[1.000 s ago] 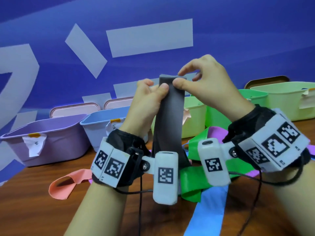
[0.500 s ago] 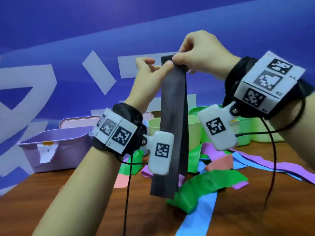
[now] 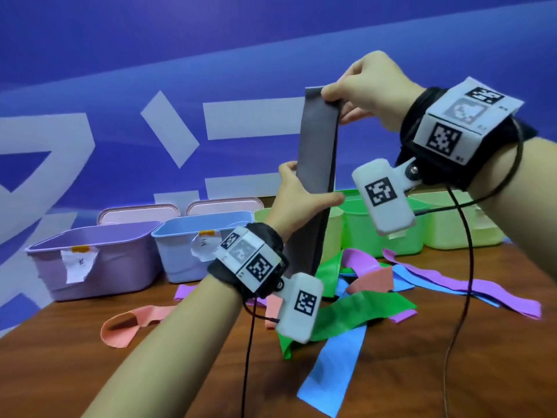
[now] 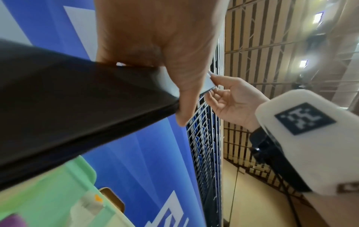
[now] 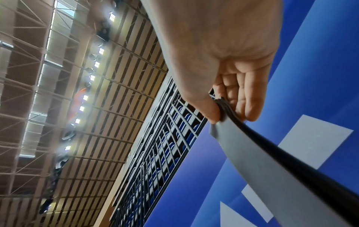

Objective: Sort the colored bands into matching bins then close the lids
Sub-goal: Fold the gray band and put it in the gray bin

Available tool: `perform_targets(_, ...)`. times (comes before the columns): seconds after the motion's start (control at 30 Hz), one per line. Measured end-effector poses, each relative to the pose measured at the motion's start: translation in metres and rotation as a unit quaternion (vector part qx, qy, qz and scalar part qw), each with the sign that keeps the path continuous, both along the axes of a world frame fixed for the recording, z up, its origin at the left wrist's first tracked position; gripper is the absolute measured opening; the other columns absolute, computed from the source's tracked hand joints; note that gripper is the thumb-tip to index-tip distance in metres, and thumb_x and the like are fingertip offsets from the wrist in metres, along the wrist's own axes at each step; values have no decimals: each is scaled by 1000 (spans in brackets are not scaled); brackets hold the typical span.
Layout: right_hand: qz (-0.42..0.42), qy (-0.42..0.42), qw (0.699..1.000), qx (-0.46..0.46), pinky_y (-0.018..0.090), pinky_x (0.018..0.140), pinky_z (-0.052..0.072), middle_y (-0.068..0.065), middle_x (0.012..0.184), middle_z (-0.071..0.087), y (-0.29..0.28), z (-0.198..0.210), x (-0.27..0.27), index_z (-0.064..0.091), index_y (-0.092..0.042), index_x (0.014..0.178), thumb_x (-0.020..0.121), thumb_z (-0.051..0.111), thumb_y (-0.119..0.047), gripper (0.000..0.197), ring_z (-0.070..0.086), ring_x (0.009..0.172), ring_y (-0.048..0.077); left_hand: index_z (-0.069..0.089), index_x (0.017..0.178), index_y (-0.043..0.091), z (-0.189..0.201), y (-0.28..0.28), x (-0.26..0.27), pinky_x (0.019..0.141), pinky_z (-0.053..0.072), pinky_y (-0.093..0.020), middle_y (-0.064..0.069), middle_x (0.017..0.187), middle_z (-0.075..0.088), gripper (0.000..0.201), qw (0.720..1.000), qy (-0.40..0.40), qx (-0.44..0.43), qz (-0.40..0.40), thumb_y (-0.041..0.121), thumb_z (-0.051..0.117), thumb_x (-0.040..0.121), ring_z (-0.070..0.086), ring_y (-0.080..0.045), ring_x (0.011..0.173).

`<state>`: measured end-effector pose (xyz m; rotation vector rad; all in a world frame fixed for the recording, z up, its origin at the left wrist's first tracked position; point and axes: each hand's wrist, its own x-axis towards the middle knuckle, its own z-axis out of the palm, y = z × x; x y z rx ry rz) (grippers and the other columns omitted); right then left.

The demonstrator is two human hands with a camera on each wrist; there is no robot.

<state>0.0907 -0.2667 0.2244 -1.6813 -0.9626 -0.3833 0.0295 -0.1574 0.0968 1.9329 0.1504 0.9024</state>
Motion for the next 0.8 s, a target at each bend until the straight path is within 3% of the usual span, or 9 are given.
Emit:
perform_targets(0.1, -4, 28, 999, 41, 31, 61, 60, 14, 75, 61, -5, 3, 10, 50, -10, 65, 80, 64, -10, 20, 64, 63, 21, 16, 131, 13, -14, 3, -1, 81, 44, -23, -1, 117, 48, 92, 995, 74, 66, -10, 15, 83, 68, 53, -16, 103)
perform_targets(0.2, -5, 50, 997, 64, 28, 56, 59, 16, 82, 61, -5, 5, 18, 48, -11, 66, 79, 63, -7, 20, 65, 61, 20, 16, 130, 10, -30, 6, 1, 67, 46, -18, 0, 110, 45, 84, 994, 92, 56, -13, 10, 78, 73, 51, -14, 98)
perform_targets(0.37, -42, 78, 993, 81, 26, 49, 57, 12, 72, 59, -4, -2, 33, 45, -11, 64, 78, 64, -6, 25, 64, 55, 17, 19, 127, 12, -38, 15, 3, 64, 46, -6, 8, 104, 45, 76, 993, 100, 27, -52, 7, 75, 76, 51, 0, 86)
perform_targets(0.47, -49, 104, 991, 75, 27, 53, 58, 11, 68, 60, -6, -8, 44, 48, -9, 65, 80, 64, -5, 22, 64, 57, 17, 18, 127, 16, -42, 18, 1, 68, 49, -11, -3, 114, 48, 82, 991, 111, 44, -66, 11, 79, 73, 54, -6, 85)
perform_targets(0.6, -62, 130, 986, 79, 28, 53, 58, 11, 68, 60, -7, -16, 58, 51, -7, 69, 79, 64, -5, 17, 63, 56, 17, 23, 122, 19, -49, 28, -5, 55, 50, -14, -5, 96, 54, 78, 984, 159, 29, -75, 6, 79, 69, 57, -9, 65)
perform_targets(0.73, -75, 160, 979, 97, 33, 58, 59, 12, 69, 61, -12, -22, 73, 57, -1, 90, 77, 63, -4, 15, 65, 57, 19, 37, 122, 7, -64, 46, -19, 43, 44, -18, -7, 75, 54, 53, 962, 249, 49, -97, -3, 67, 79, 54, -7, 44)
perform_targets(0.8, -76, 173, 978, 86, 31, 57, 59, 12, 68, 61, -13, -30, 79, 57, 0, 89, 78, 63, -4, 13, 64, 53, 17, 40, 122, 3, -68, 54, -25, 42, 41, -18, -6, 70, 52, 51, 959, 264, 63, -83, -1, 67, 79, 50, -9, 44)
